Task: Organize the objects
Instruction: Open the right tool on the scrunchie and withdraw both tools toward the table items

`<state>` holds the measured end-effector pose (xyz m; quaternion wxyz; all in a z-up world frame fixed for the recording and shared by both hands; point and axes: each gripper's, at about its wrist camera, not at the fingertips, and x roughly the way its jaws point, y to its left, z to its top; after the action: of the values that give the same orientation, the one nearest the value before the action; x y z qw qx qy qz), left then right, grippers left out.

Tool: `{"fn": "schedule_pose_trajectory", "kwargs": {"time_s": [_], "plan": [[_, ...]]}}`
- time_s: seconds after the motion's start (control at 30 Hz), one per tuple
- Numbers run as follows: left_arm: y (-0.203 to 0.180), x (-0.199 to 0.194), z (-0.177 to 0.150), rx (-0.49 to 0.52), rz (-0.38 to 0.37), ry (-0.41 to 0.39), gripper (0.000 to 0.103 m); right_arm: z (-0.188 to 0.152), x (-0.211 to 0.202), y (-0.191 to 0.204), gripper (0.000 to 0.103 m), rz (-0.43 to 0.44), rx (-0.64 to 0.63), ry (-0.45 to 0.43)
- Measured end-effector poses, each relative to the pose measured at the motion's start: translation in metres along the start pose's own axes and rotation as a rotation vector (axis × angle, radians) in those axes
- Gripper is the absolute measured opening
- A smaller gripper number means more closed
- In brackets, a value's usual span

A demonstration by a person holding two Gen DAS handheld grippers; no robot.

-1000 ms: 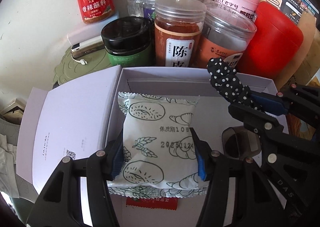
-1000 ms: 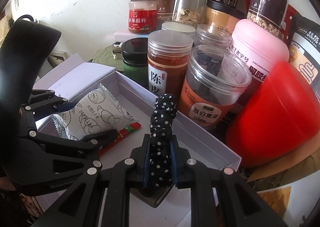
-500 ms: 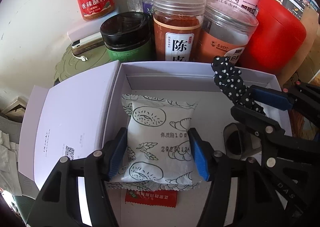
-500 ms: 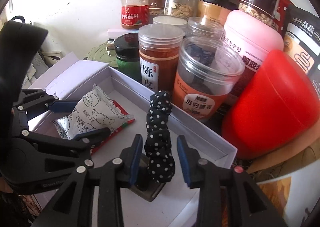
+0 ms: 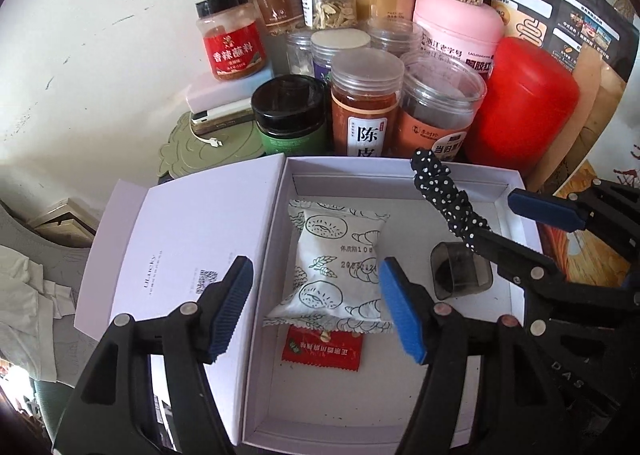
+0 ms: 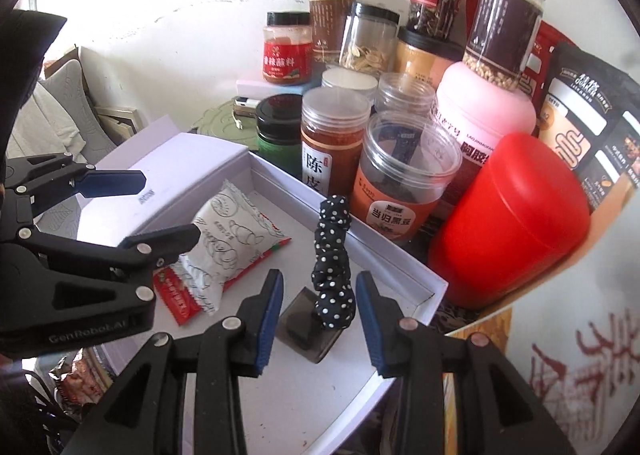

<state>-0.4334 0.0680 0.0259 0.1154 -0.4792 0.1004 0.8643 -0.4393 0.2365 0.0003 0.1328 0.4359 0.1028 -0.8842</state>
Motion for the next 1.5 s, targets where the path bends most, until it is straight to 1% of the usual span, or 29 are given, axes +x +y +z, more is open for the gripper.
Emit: {"fn": "schedule_pose_trajectory", "kwargs": {"time_s": [0.2,0.67,1.2,1.5], "plan": [[0.009,-0.044,-0.006,-0.011,0.032,-0.041,0.064,0.001,-0.035,0.008,0.037,0.01,-0.015,-0.042],[0.015,-0.137,-0.03,-0.036,0.064,-0.126,0.064,-0.004,-0.114,0.033,0.037,0.001,-0.057,-0.131],[0.017,-0.231,-0.082,-0.072,0.111,-0.188,0.064,-0.032,-0.186,0.068,0.037,0.01,-0.107,-0.205],[0.012,-0.26,-0.119,-0.085,0.131,-0.194,0.064,-0.06,-0.209,0.087,0.037,0.025,-0.131,-0.216]]}}
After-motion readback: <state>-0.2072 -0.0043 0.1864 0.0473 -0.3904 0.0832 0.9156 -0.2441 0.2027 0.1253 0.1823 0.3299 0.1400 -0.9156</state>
